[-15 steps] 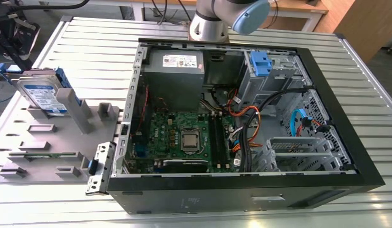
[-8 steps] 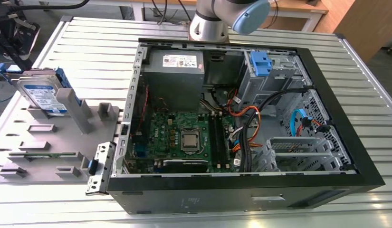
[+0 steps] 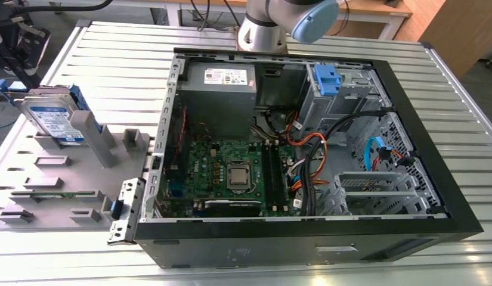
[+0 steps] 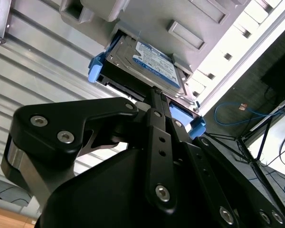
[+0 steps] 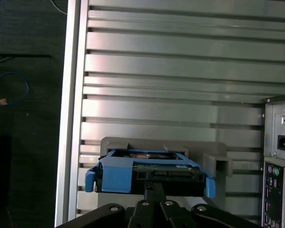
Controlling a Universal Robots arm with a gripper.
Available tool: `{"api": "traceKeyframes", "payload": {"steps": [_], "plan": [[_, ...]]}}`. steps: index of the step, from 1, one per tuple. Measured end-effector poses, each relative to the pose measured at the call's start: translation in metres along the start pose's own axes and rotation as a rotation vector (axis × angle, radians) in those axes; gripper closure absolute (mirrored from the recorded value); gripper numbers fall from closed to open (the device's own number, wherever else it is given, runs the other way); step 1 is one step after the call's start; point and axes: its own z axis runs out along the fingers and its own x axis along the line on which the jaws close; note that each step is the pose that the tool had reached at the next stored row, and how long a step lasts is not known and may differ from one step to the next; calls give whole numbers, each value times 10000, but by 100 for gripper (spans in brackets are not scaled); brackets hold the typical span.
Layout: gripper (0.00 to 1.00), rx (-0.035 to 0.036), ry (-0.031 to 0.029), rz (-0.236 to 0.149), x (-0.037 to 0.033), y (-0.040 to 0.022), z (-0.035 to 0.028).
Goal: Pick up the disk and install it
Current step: 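Pick up the disk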
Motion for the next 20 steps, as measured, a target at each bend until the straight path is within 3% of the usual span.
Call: {"api": "traceKeyframes", "payload": {"steps": [7,20], "plan": [[89,-25,38,-979,0,0,1],[89,-81,128,-3257,0,0,1]]}}
